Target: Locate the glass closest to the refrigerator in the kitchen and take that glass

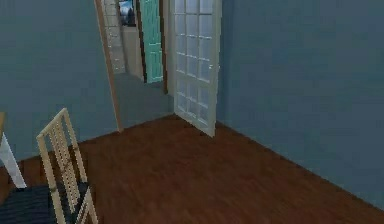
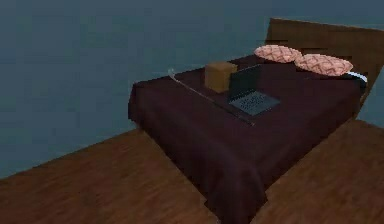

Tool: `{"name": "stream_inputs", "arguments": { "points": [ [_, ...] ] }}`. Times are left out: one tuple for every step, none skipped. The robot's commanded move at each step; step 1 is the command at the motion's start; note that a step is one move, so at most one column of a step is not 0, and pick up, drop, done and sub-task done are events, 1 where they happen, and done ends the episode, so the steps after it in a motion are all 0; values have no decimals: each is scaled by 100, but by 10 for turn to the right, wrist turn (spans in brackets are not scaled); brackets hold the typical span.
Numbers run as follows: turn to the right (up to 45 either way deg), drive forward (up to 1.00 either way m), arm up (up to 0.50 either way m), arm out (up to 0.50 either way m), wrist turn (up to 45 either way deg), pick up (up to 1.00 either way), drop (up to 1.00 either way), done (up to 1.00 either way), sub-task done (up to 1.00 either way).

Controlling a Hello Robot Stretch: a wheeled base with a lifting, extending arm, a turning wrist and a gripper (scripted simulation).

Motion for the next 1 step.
{"name": "stream_inputs", "arguments": {
  "points": [
    [0, 15, 0, 0, 0, 0, 0, 0, 0]
  ]
}}
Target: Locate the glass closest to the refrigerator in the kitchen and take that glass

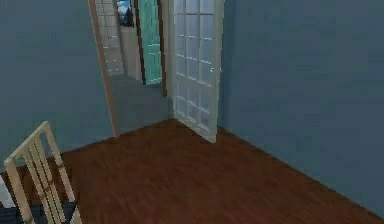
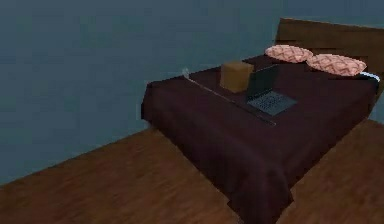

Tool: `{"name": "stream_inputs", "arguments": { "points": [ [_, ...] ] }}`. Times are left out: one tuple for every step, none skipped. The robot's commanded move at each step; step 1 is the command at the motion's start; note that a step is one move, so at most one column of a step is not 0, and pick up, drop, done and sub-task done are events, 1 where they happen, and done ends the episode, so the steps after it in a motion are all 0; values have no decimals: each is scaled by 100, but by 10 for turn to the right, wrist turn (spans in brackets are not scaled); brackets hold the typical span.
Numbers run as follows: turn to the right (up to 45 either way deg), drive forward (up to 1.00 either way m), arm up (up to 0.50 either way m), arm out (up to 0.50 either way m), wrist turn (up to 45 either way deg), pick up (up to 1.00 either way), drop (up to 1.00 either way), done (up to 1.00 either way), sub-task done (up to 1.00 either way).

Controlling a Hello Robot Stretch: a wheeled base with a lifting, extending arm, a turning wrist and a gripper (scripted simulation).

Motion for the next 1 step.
{"name": "stream_inputs", "arguments": {
  "points": [
    [-90, 0, 0, 0, 0, 0, 0, 0, 0]
  ]
}}
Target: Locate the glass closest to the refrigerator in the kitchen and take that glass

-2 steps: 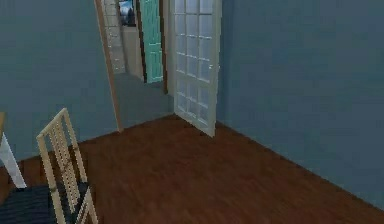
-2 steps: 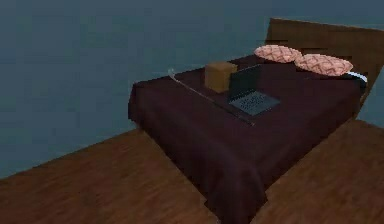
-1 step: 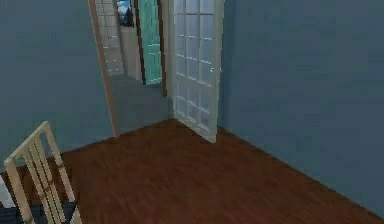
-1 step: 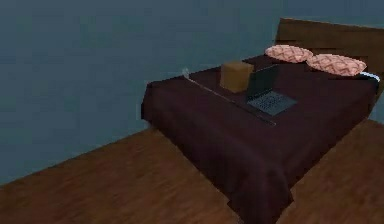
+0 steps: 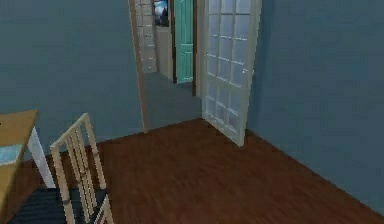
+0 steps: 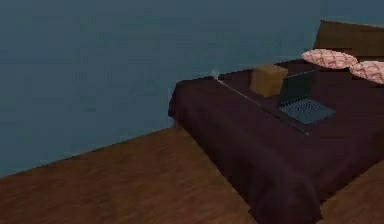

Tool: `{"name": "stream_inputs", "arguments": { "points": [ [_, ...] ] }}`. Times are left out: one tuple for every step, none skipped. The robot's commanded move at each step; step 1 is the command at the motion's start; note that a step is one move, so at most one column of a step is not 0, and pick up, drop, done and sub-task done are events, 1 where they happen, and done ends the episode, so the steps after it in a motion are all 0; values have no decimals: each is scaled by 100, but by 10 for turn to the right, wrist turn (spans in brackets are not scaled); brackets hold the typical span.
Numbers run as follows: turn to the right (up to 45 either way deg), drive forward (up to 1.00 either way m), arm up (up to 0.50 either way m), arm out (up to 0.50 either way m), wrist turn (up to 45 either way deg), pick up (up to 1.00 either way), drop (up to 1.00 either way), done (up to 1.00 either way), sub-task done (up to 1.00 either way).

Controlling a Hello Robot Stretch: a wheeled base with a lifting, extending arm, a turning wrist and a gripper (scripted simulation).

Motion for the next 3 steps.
{"name": "stream_inputs", "arguments": {
  "points": [
    [0, 100, 0, 0, 0, 0, 0, 0, 0],
    [-30, 0, 0, 0, 0, 0, 0, 0, 0],
    [0, 100, 0, 0, 0, 0, 0, 0, 0]
  ]
}}
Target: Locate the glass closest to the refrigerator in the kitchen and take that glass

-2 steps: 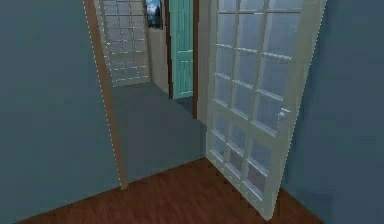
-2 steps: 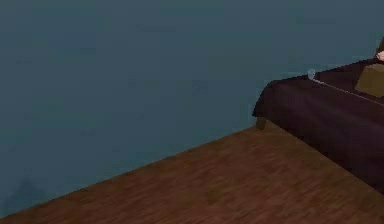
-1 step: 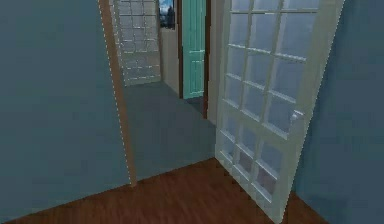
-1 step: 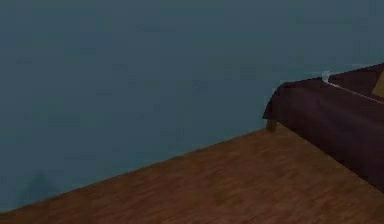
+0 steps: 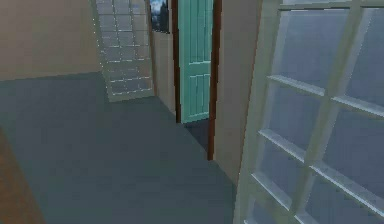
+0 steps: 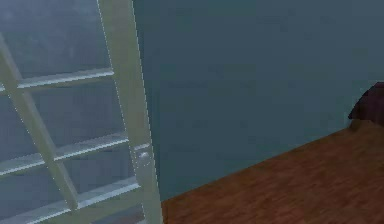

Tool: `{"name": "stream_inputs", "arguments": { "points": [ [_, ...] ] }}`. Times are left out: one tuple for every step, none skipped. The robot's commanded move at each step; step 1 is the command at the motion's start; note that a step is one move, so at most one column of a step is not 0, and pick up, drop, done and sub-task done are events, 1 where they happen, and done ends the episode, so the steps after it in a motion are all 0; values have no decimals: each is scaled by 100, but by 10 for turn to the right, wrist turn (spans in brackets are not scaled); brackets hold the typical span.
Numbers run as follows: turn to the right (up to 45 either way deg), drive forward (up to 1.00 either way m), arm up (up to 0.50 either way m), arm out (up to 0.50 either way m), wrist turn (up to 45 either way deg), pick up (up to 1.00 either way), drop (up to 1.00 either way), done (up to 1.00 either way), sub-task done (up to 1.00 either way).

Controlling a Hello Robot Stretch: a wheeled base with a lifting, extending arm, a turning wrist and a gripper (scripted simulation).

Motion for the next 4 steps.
{"name": "stream_inputs", "arguments": {
  "points": [
    [-30, 0, 0, 0, 0, 0, 0, 0, 0],
    [0, 45, 0, 0, 0, 0, 0, 0, 0],
    [-180, 0, 0, 0, 0, 0, 0, 0, 0],
    [0, 5, 0, 0, 0, 0, 0, 0, 0]
  ]
}}
